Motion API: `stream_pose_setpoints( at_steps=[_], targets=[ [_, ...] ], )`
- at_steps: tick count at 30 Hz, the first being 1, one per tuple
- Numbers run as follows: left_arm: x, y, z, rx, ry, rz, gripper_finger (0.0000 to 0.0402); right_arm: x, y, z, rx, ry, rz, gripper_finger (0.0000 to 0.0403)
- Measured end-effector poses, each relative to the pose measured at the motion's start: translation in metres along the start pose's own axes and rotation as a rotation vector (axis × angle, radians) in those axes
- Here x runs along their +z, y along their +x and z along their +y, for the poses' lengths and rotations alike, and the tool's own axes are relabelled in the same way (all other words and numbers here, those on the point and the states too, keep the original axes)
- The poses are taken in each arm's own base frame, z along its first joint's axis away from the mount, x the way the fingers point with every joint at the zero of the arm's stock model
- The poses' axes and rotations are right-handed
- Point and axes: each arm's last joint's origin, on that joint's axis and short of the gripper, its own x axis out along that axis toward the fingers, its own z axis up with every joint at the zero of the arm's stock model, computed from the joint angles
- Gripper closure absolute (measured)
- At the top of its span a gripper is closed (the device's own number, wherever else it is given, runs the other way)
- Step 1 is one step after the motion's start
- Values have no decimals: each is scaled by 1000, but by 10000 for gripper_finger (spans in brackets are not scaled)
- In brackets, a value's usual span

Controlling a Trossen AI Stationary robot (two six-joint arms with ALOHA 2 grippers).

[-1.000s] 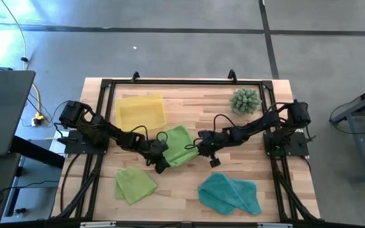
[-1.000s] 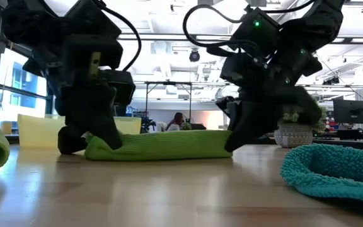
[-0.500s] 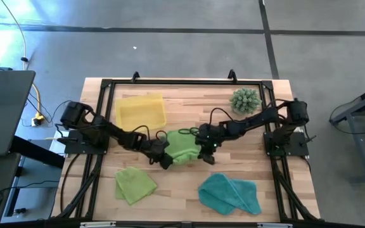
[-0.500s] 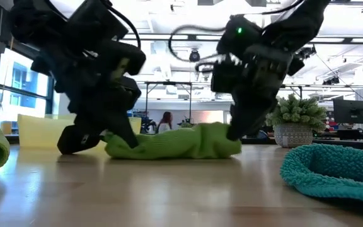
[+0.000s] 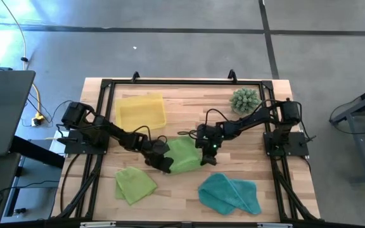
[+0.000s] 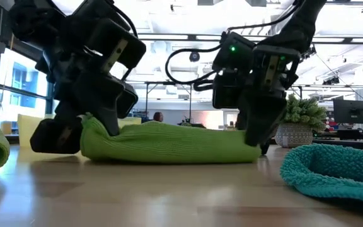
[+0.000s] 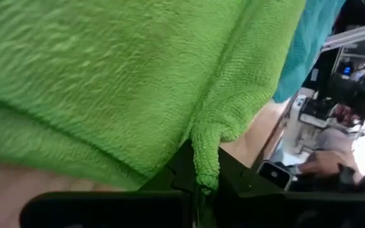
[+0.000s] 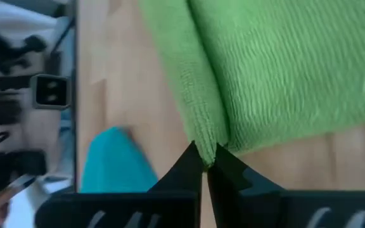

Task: Roll microfiber towels into tight, uniform cylinder then place into a basket
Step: Roll the green microfiber towel

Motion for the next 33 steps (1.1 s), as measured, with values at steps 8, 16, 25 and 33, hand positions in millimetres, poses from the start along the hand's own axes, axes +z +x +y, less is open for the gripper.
stream_pose_setpoints(
  at_steps=[8, 16, 25, 33],
  targets=[
    [-2, -2, 11, 138, -68, -26, 390, 3, 2, -2, -123, -94, -67, 382],
    [-5, -2, 15, 170, -75, -10, 390, 2, -16, -1, -124, -173, -49, 277],
    [-5, -2, 15, 172, -52, -12, 390, 4, -22, 46, -302, -795, -129, 262],
    [-4, -2, 15, 172, -35, -16, 390, 3, 7, 72, -446, -1012, -232, 243]
  ],
)
